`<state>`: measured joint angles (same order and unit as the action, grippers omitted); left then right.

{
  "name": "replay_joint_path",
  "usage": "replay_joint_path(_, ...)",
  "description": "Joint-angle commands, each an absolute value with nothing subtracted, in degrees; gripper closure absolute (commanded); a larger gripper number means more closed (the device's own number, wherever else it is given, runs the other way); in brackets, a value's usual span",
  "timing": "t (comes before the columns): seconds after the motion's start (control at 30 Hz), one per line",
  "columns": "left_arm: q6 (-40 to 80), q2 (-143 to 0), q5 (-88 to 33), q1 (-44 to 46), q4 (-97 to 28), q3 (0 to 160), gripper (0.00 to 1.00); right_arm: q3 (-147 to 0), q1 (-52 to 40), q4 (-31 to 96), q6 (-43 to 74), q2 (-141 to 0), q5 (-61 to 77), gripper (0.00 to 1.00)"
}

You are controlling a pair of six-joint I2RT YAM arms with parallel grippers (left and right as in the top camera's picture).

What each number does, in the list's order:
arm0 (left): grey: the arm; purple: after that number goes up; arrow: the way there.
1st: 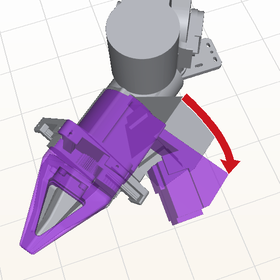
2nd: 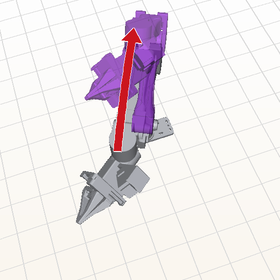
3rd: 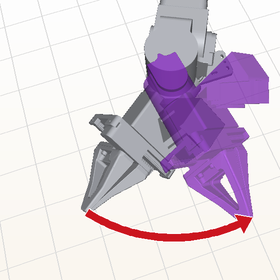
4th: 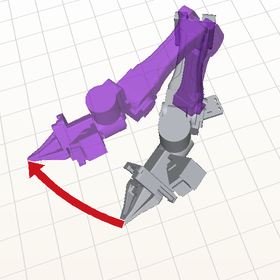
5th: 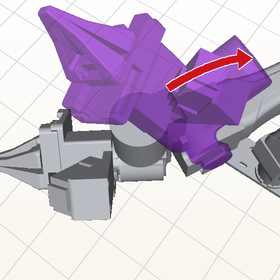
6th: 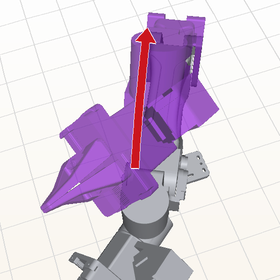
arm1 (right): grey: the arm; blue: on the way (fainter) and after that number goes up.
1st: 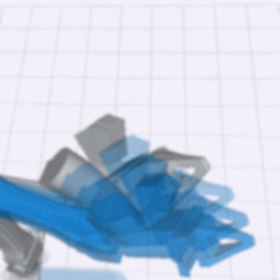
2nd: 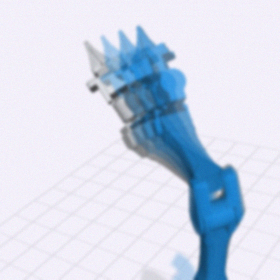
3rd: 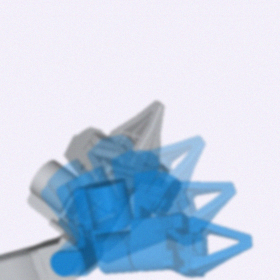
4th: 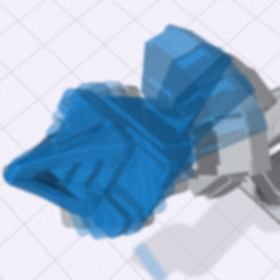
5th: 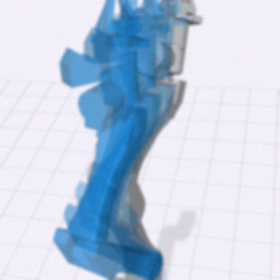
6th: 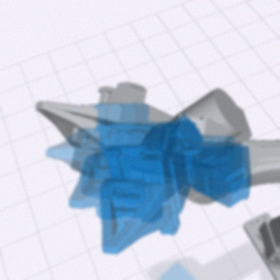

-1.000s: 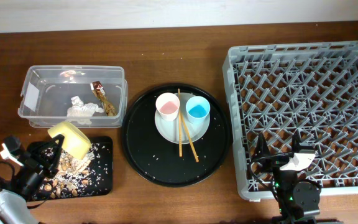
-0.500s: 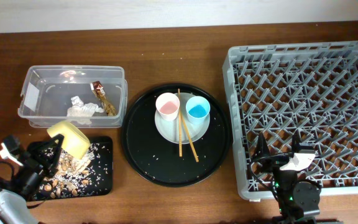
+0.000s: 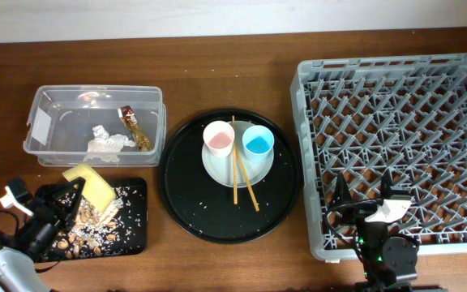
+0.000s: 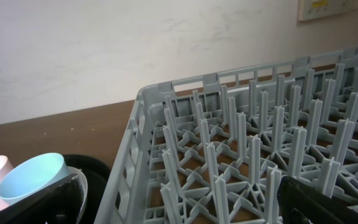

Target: Sort waste into correct bins and load items into the dishwasher rack

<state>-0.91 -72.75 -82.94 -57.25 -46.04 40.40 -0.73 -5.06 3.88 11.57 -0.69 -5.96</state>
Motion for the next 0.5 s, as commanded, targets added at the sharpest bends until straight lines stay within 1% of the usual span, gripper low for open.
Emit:
replay_joint_path(0.0, -2.15, -72.12, -82.72, -57.39, -46.41, 43.68, 0.94, -0.32, -4.75, 4.10, 11.44, -0.36, -6.22, 0.02)
replay_joint_path(0.17, -2.15, -68.47, -80.60, -57.39, -47.27, 44.88, 0.93, -0.32, -4.75, 4.10, 11.44, -0.36, -6.22, 0.02)
replay_joint_path(0.33, -2.15, -63.20, -71.07, -57.36, -49.17, 44.88, 0.93, -0.32, -4.75, 4.10, 11.44, -0.36, -6.22, 0.02)
replay_joint_path(0.47, 0.45, -60.42, -62.48, -53.76, -48.90, 44.91, 0.92, -0.32, -4.75, 4.10, 11.44, -0.36, -6.22, 0.02)
